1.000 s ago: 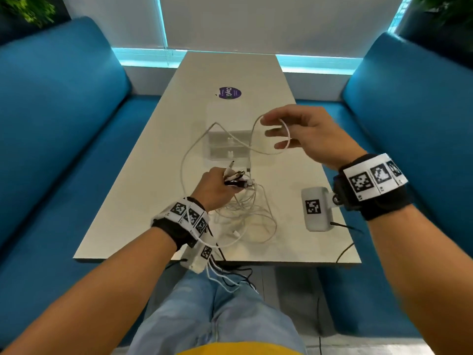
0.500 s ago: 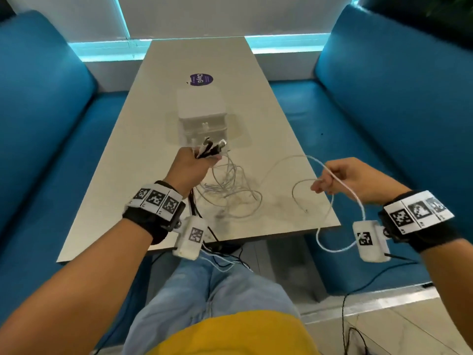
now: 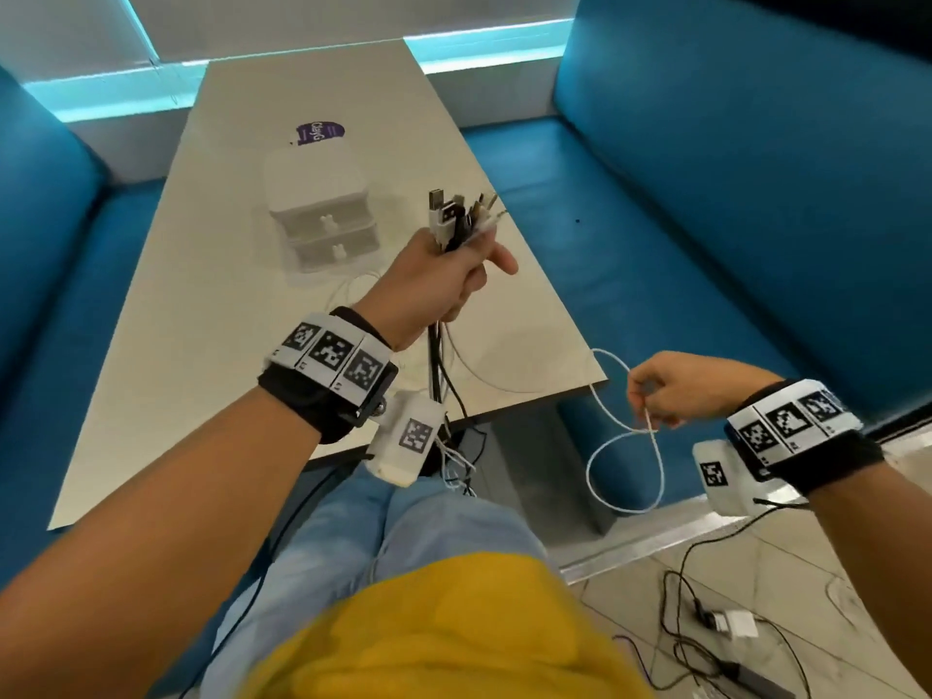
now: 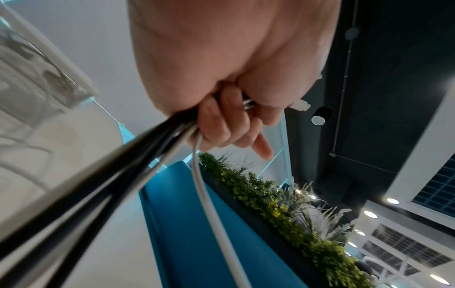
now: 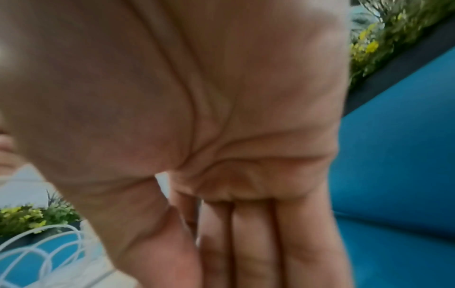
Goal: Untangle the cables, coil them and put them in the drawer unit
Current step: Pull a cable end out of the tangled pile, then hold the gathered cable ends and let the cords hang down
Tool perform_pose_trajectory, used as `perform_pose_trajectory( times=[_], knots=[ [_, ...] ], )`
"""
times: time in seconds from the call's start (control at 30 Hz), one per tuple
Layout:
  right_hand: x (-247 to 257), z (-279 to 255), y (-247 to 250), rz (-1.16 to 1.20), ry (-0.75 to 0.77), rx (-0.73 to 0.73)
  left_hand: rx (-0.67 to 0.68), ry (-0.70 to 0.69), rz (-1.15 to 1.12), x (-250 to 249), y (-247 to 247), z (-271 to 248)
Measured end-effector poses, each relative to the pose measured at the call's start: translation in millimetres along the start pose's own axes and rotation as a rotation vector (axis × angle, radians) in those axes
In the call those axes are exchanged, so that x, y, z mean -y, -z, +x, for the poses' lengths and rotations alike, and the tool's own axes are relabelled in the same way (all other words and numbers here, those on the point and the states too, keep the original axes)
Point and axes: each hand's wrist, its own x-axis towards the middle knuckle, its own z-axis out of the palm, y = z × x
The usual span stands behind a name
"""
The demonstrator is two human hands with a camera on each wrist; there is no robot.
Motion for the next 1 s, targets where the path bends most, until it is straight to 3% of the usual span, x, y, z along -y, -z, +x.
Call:
perform_pose_trajectory(
  times=[0.13, 0.23, 0.3, 0.47, 0.6, 0.67, 0.77, 0.83, 0.9, 1.0],
  knots=[
    [-21.6, -5.8, -3.7, 0.054, -0.114, -0.127, 0.065, -0.03, -0.015, -9.9, -29.3, 5.0],
    [-27.8, -6.3, -3.3, 0.104, -0.079, -0.321, 0.118, -0.043, 0.016, -11.7, -50.7, 8.5],
    [-29.7, -2.6, -7.7, 0.174, -0.008, -0.364, 0.135, -0.042, 0.03, -11.0, -63.8, 10.7],
    [-21.7, 3.8, -32.8, 0.519, 0.153, -0.234, 0.144, 0.001, -0.016, -4.8, -89.1, 16.4],
    [-5.7, 19.6, -70.4, 0.397, 0.236, -0.062, 0.109, 0.033, -0.13, -4.5, -101.0, 18.7],
    [-13.7, 33.1, -93.6, 0.298, 0.175, -0.064, 0.126, 0.026, -0.131, -3.8, -101.8, 20.5],
    [-48.1, 50.7, -120.6, 0.198, -0.047, -0.106, 0.168, 0.032, -0.095, -3.6, -97.2, 20.2],
    [-68.9, 54.2, -135.3, 0.168, -0.175, -0.029, 0.186, 0.034, -0.056, -3.0, -94.5, 19.9],
    [-77.7, 50.0, -141.3, 0.161, -0.202, 0.033, 0.195, 0.035, -0.018, -0.8, -93.3, 19.1],
    [-83.3, 50.1, -127.6, 0.083, -0.2, -0.059, 0.21, 0.048, 0.014, 5.2, -95.2, 18.5]
  ],
)
